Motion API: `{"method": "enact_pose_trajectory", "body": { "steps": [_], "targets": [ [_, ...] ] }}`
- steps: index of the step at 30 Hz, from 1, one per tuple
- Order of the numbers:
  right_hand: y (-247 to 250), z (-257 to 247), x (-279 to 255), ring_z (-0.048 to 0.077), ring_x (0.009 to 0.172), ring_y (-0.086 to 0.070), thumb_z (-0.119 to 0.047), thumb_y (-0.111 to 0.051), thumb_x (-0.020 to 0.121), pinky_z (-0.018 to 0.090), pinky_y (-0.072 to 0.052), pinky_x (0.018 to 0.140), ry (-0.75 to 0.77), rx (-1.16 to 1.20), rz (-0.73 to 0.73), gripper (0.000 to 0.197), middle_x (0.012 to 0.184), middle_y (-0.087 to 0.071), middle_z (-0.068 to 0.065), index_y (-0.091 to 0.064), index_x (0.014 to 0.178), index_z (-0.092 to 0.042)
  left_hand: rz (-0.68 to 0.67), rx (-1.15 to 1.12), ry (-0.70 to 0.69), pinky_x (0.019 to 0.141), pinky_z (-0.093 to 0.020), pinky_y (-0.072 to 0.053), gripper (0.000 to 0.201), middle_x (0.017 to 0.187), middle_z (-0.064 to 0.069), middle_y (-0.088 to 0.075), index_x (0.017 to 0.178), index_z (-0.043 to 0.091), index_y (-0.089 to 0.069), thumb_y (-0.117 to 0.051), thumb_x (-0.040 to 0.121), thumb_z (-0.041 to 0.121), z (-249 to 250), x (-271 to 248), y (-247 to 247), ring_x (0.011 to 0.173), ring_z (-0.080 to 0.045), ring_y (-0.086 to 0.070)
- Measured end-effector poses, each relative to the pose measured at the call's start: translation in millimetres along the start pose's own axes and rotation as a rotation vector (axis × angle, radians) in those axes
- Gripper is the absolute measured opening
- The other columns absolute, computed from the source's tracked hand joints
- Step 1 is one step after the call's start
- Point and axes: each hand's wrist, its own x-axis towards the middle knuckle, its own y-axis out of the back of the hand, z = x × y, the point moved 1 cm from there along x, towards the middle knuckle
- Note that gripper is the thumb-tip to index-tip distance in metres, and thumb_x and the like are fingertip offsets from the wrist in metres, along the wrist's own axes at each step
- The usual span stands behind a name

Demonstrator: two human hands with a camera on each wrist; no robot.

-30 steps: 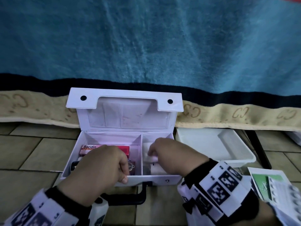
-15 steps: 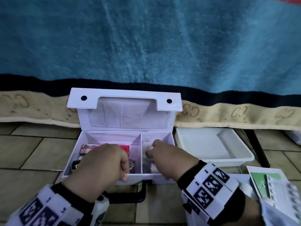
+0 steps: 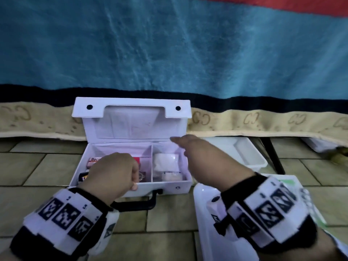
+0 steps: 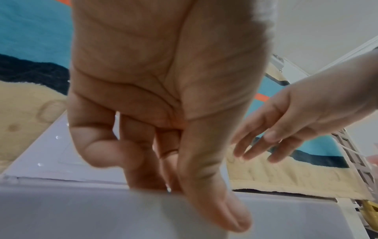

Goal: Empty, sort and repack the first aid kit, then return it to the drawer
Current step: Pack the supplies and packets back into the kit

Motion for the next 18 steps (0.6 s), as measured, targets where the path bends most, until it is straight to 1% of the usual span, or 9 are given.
{"method": "enact_pose_trajectory", "body": {
  "steps": [2,3,6,8,10,12,14,16,18],
  "targets": [
    [17.8,16.1,-24.0,0.014,0.123,-0.049,0.004,-0.039,0.089,0.012,-0.03,0.09,-0.055,0.091,0.099,0.063,0.142,-0.041,0.0,-0.034,0.144,-0.026,-0.001,0.011,0.015,0.069,-0.023,-0.045,0.028,0.073,0.014,-0.062,0.054,0.029,-0.056,-0.081,0.067,0.026,3.1,-1.0,1.2,0.079,-0.009,-0.06],
    [25.1,25.5,-37.4,0.012,0.125,-0.047,-0.002,-0.041,0.094,0.011,-0.029,0.088,-0.091,0.109,0.134,0.058,0.143,-0.041,-0.003,-0.032,0.144,-0.029,0.001,0.019,0.023,0.07,-0.023,-0.046,0.028,0.073,0.014,-0.06,0.054,0.03,-0.056,-0.081,0.067,0.026,5.8,-2.4,2.3,0.079,-0.009,-0.059],
    [34.3,60.7,-79.6,0.007,0.131,-0.041,-0.024,-0.046,0.097,0.015,-0.028,0.097,-0.214,0.192,0.2,0.052,0.144,-0.042,-0.011,-0.028,0.145,-0.036,0.006,0.043,0.069,0.078,-0.028,-0.049,0.029,0.073,0.015,-0.058,0.052,0.031,-0.058,-0.083,0.065,0.026,10.7,-8.5,4.6,0.081,-0.011,-0.058],
    [33.1,85.7,-107.5,0.007,0.128,-0.046,-0.025,-0.05,0.095,0.022,-0.032,0.104,-0.312,0.274,0.248,0.051,0.139,-0.048,-0.014,-0.034,0.142,-0.038,0.029,0.052,0.104,0.083,-0.035,-0.048,0.03,0.07,0.015,-0.057,0.05,0.032,-0.058,-0.084,0.06,0.024,11.5,-10.9,2.7,0.081,-0.014,-0.058],
    [25.9,109.6,-133.1,0.008,0.123,-0.051,-0.022,-0.055,0.093,0.029,-0.037,0.105,-0.39,0.3,0.299,0.048,0.132,-0.055,-0.014,-0.043,0.137,-0.037,0.086,0.046,0.099,0.08,-0.037,-0.048,0.033,0.065,0.014,-0.056,0.049,0.032,-0.055,-0.083,0.058,0.02,16.0,-12.8,0.1,0.078,-0.017,-0.057],
    [16.5,128.5,-157.3,0.01,0.118,-0.055,-0.018,-0.057,0.091,0.026,-0.04,0.099,-0.477,0.273,0.318,0.043,0.126,-0.06,-0.009,-0.051,0.133,-0.029,0.162,0.002,0.026,0.069,-0.031,-0.045,0.033,0.063,0.011,-0.055,0.051,0.03,-0.052,-0.081,0.064,0.021,33.9,-17.2,0.1,0.073,-0.016,-0.054],
    [4.8,144.2,-178.2,0.012,0.113,-0.059,-0.017,-0.058,0.091,0.025,-0.042,0.091,-0.57,0.254,0.33,0.038,0.122,-0.063,-0.005,-0.056,0.128,-0.024,0.251,-0.04,-0.083,0.06,-0.029,-0.037,0.028,0.065,0.01,-0.055,0.056,0.029,-0.053,-0.076,0.072,0.029,60.0,-24.0,3.0,0.069,-0.012,-0.05],
    [-7.8,156.2,-195.5,0.013,0.107,-0.061,-0.018,-0.06,0.09,0.024,-0.043,0.085,-0.648,0.222,0.33,0.035,0.119,-0.066,-0.004,-0.059,0.125,-0.023,0.293,-0.094,-0.193,0.059,-0.029,-0.038,0.025,0.067,0.009,-0.056,0.06,0.027,-0.053,-0.071,0.077,0.033,88.2,-29.3,3.7,0.066,-0.009,-0.05],
    [-18.6,165.4,-208.4,0.014,0.104,-0.062,-0.018,-0.062,0.088,0.023,-0.043,0.081,-0.714,0.21,0.299,0.034,0.116,-0.068,-0.001,-0.061,0.122,-0.021,0.273,-0.131,-0.293,0.063,-0.03,-0.043,0.021,0.071,0.01,-0.056,0.065,0.026,-0.054,-0.067,0.08,0.033,114.6,-32.4,-0.9,0.068,-0.008,-0.052]
  ]
}}
